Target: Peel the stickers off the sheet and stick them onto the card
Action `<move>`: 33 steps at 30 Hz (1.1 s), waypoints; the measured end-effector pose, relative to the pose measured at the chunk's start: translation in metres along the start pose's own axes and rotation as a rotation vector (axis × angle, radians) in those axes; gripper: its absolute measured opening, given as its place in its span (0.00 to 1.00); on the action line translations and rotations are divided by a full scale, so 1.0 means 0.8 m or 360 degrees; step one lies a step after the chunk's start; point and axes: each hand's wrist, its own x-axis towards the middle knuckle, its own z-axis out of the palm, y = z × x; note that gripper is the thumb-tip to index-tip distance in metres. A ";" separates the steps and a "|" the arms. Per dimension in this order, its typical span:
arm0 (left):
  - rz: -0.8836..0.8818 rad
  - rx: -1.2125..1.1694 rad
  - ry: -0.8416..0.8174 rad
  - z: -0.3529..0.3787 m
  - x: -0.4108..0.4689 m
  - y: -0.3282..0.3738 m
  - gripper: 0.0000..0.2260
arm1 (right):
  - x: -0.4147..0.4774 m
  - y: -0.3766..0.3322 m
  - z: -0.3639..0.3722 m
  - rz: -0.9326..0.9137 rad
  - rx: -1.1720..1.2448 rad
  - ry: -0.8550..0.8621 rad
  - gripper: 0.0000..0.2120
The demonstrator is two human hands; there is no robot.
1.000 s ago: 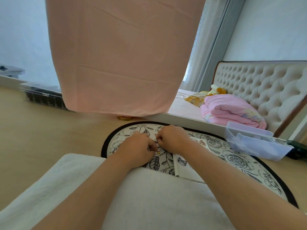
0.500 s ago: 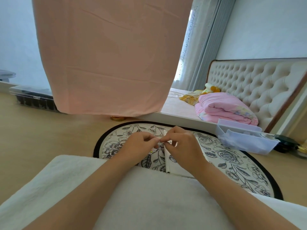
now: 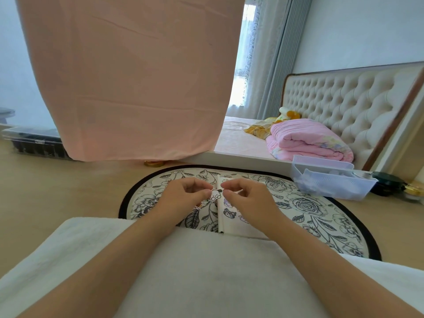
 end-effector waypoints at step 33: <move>0.0321 0.0235 -0.0115 0.112 -0.006 0.022 0.04 | -0.030 0.023 -0.086 -0.0048 -0.0555 0.0202 0.03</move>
